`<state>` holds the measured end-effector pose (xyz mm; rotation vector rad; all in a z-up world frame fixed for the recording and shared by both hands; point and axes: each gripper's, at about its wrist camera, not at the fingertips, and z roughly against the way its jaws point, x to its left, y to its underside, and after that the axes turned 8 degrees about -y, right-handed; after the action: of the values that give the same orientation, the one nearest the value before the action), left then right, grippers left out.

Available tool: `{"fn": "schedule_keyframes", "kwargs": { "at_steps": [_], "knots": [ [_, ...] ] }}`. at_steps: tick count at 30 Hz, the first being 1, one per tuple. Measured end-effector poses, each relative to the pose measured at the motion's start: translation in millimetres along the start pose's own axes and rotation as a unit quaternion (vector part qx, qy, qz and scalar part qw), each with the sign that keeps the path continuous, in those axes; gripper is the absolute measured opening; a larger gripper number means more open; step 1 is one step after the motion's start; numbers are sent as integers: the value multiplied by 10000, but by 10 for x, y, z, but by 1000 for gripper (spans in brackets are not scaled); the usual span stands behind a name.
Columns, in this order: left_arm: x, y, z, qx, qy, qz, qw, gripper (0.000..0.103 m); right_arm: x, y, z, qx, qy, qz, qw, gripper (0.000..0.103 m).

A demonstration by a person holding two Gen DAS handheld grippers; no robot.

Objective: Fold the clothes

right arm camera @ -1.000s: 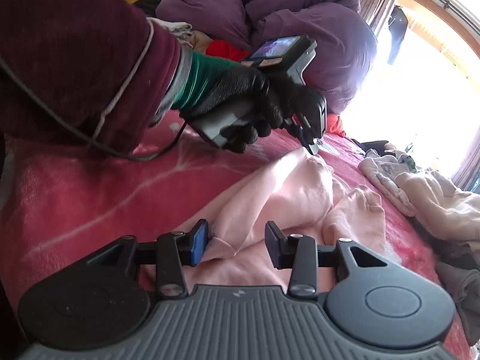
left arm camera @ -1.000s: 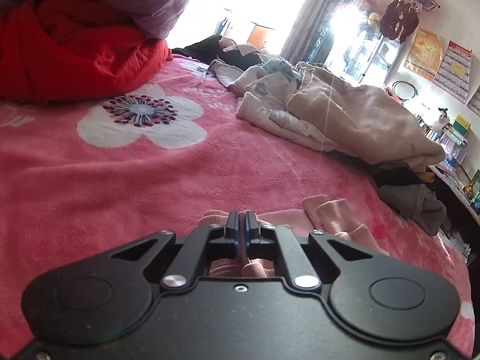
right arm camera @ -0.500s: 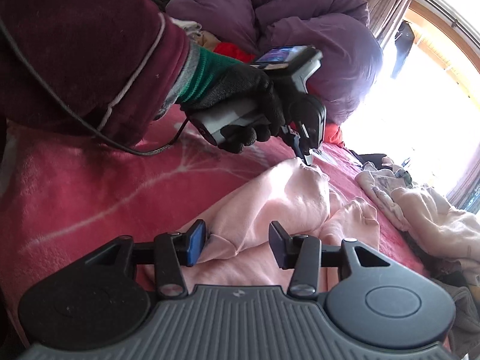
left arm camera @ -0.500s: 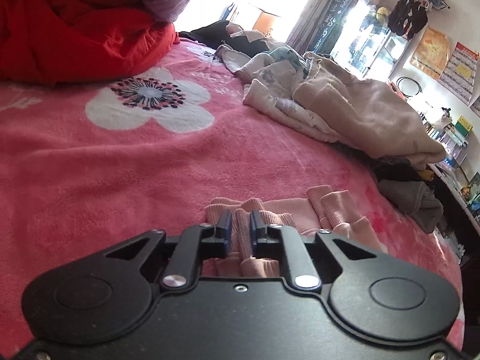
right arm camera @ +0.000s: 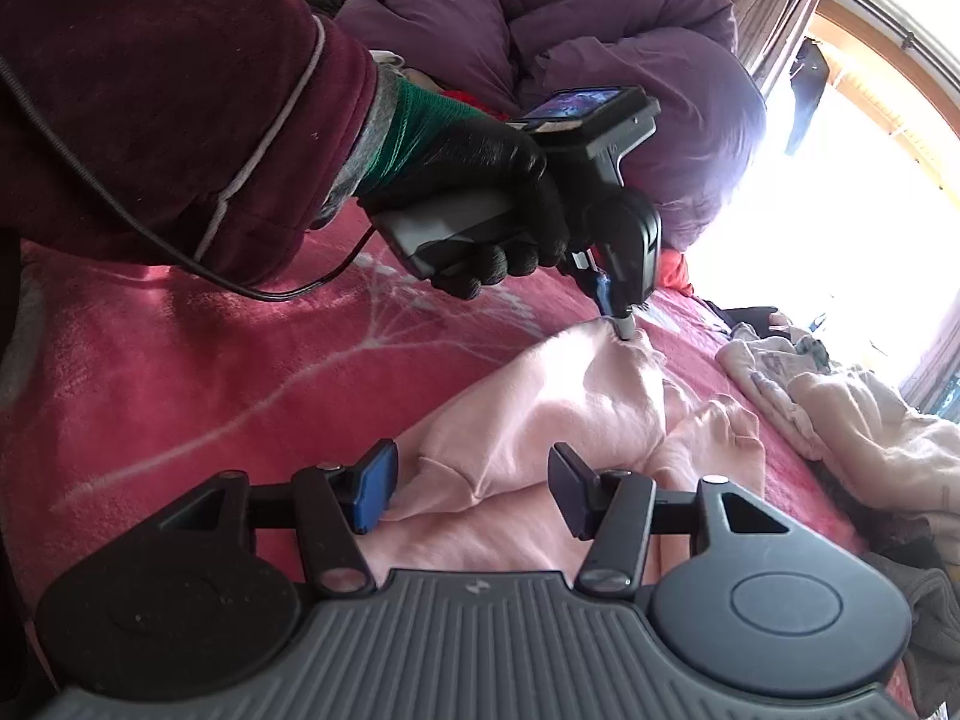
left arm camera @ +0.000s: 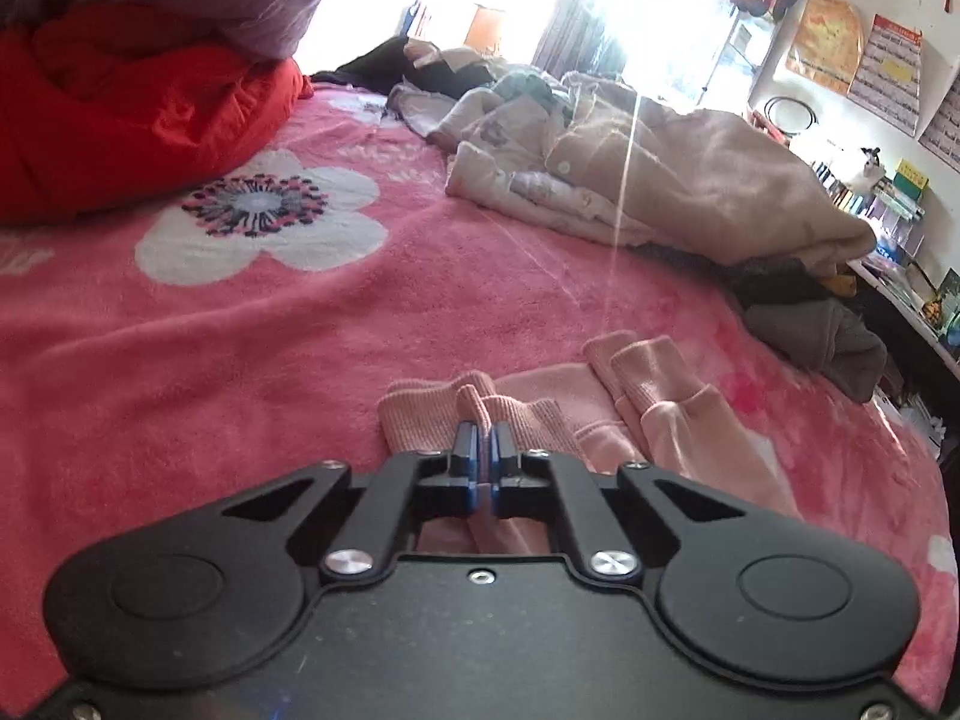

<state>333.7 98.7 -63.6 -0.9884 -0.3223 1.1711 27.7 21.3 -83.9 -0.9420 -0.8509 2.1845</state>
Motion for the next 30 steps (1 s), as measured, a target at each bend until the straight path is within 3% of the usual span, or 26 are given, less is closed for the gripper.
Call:
{"fn": "schedule_keyframes", "kwargs": {
  "at_steps": [2, 3, 8, 10, 14, 22, 30],
  "knots": [
    [46, -15, 74, -421, 135, 226, 9988, 2, -8, 30, 5, -38, 5, 37, 10000, 49],
    [73, -27, 56, -428, 91, 340, 9985, 2, -7, 49, 4, -47, 13, 82, 10000, 48],
    [87, 75, -192, 8, -276, 308, 9991, 2, 22, 111, -26, 30, 41, 287, 9996, 48],
    [145, 36, -168, 83, -205, 467, 9987, 4, 22, 97, -29, 78, 23, 299, 9995, 50],
    [215, 2, -19, 19, -367, 530, 9979, 29, -49, 51, -1, 109, -130, 65, 9998, 52],
    [166, -38, 526, -330, -347, 495, 9976, 29, -80, 21, 244, 41, -248, -12, 9997, 56],
    [-277, 302, 920, 12, -168, -113, 9998, 29, -5, -101, 338, -221, -227, -120, 9994, 56]
  ]
}}
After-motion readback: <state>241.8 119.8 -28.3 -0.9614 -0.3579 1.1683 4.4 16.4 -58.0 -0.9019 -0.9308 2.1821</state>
